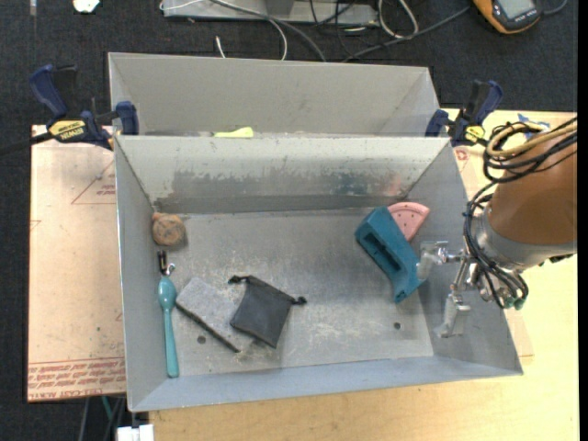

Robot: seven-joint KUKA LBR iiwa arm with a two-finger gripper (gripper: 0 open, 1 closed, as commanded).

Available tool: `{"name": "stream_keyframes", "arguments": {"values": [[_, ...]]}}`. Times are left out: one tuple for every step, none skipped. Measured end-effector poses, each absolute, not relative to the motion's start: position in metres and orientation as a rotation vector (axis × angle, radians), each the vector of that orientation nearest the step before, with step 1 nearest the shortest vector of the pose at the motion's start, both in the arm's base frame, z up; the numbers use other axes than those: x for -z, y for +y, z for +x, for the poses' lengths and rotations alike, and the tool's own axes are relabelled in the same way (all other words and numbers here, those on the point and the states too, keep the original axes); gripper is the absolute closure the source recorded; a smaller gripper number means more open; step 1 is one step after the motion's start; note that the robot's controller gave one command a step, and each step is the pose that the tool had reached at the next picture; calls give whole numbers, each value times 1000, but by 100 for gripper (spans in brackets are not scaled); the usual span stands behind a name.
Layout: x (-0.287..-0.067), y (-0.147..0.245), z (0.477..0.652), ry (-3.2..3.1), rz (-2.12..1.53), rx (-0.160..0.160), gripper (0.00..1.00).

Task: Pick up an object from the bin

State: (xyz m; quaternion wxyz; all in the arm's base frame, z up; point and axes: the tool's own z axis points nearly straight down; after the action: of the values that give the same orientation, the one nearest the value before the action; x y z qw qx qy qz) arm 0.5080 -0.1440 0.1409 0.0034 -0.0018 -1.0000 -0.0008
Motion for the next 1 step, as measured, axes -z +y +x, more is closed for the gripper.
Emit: {"name": "stream_keyframes", "arguments": {"values": [[-145,-143,510,-3142,-1,0,0]]}}
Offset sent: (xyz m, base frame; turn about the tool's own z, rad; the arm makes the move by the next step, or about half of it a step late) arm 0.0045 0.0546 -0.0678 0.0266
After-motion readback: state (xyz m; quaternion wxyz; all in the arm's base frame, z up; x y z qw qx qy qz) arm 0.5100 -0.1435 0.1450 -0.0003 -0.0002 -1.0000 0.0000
